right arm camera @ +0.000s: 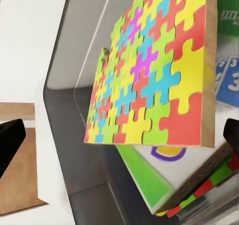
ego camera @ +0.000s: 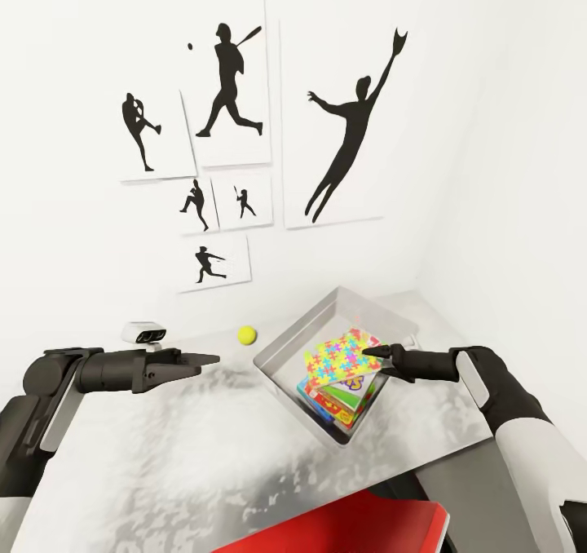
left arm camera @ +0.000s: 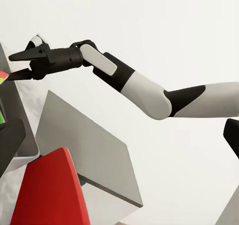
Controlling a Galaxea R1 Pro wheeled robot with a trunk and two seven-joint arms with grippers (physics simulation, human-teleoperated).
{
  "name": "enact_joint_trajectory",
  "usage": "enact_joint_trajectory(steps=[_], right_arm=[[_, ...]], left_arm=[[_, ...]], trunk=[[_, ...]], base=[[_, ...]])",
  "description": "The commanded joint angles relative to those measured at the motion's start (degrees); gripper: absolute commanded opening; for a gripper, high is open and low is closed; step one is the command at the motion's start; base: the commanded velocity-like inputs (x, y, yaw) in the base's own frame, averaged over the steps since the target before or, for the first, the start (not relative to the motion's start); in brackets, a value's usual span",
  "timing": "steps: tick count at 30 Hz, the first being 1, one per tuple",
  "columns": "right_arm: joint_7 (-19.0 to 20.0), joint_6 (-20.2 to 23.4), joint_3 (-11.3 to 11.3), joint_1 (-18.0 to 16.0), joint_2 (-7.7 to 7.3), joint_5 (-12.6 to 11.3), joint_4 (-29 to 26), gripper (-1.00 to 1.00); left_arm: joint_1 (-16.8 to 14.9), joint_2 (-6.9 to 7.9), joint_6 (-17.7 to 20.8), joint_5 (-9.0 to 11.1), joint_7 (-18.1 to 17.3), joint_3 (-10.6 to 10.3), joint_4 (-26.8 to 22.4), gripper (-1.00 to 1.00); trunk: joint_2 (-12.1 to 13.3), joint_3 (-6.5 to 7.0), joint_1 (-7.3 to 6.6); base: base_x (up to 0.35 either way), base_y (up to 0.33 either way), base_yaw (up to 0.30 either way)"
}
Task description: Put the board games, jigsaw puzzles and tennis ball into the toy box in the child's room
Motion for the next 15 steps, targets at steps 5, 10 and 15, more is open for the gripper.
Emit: enact_joint_trajectory(steps=[5,10,15], right_arm=[[0.39,0.2,-0.11,-0.05,0.02,0.37,0.0,1.0],[0.39,0.2,-0.11,0.02,-0.03,0.28,-0.07,1.0],[0.39,0.2,-0.18,0.03,-0.07,0.26,-0.08,1.0]], left_arm=[[-0.05,0.03,0.59,-0.01,-0.2,-0.02,-0.01,1.0],[-0.05,0.03,0.61,-0.01,-0.2,-0.02,-0.01,1.0],[-0.05,0.03,0.61,-0.01,-0.2,-0.02,-0.01,1.0]], trunk=[[-0.12,-0.12,0.03],[-0.12,-0.11,0.03],[-0.12,0.18,0.03]], base=[[0.0,0.0,0.0],[0.0,0.0,0.0],[0.0,0.0,0.0]])
